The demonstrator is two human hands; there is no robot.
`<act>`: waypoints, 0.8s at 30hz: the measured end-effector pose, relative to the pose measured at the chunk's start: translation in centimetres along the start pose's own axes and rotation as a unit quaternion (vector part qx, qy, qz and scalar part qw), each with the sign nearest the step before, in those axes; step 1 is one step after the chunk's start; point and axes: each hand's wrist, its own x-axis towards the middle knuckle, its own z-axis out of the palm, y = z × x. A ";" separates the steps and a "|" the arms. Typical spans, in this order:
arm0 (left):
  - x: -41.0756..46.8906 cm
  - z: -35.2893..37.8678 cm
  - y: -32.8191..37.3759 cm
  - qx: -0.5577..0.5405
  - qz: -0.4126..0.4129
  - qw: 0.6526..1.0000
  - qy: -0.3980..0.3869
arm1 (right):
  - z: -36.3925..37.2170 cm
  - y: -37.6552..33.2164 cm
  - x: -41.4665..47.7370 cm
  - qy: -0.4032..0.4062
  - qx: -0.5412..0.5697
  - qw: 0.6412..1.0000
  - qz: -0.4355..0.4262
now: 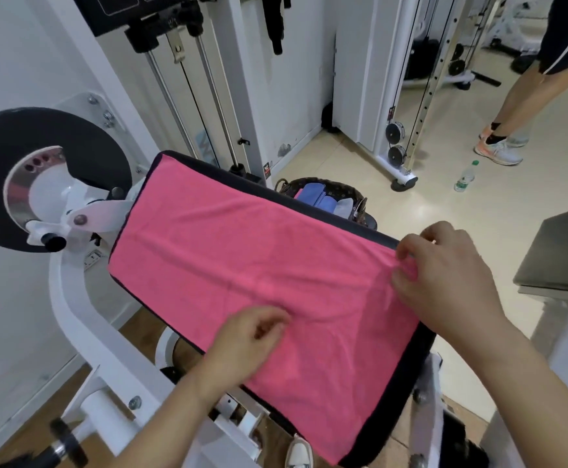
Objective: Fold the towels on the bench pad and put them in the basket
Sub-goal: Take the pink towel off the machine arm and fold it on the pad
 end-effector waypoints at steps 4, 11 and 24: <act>6.4 -7.1 -4.2 0.076 -0.002 0.987 0.140 | 2.9 -5.8 2.8 -0.014 0.027 0.997 -0.071; 17.8 -18.0 -9.1 0.129 -0.029 0.951 0.278 | 7.3 -13.0 9.5 -0.022 0.008 0.996 -0.091; 26.6 -23.2 -11.2 0.033 -0.077 0.945 0.317 | 8.4 -13.4 14.2 -0.031 0.032 0.999 -0.013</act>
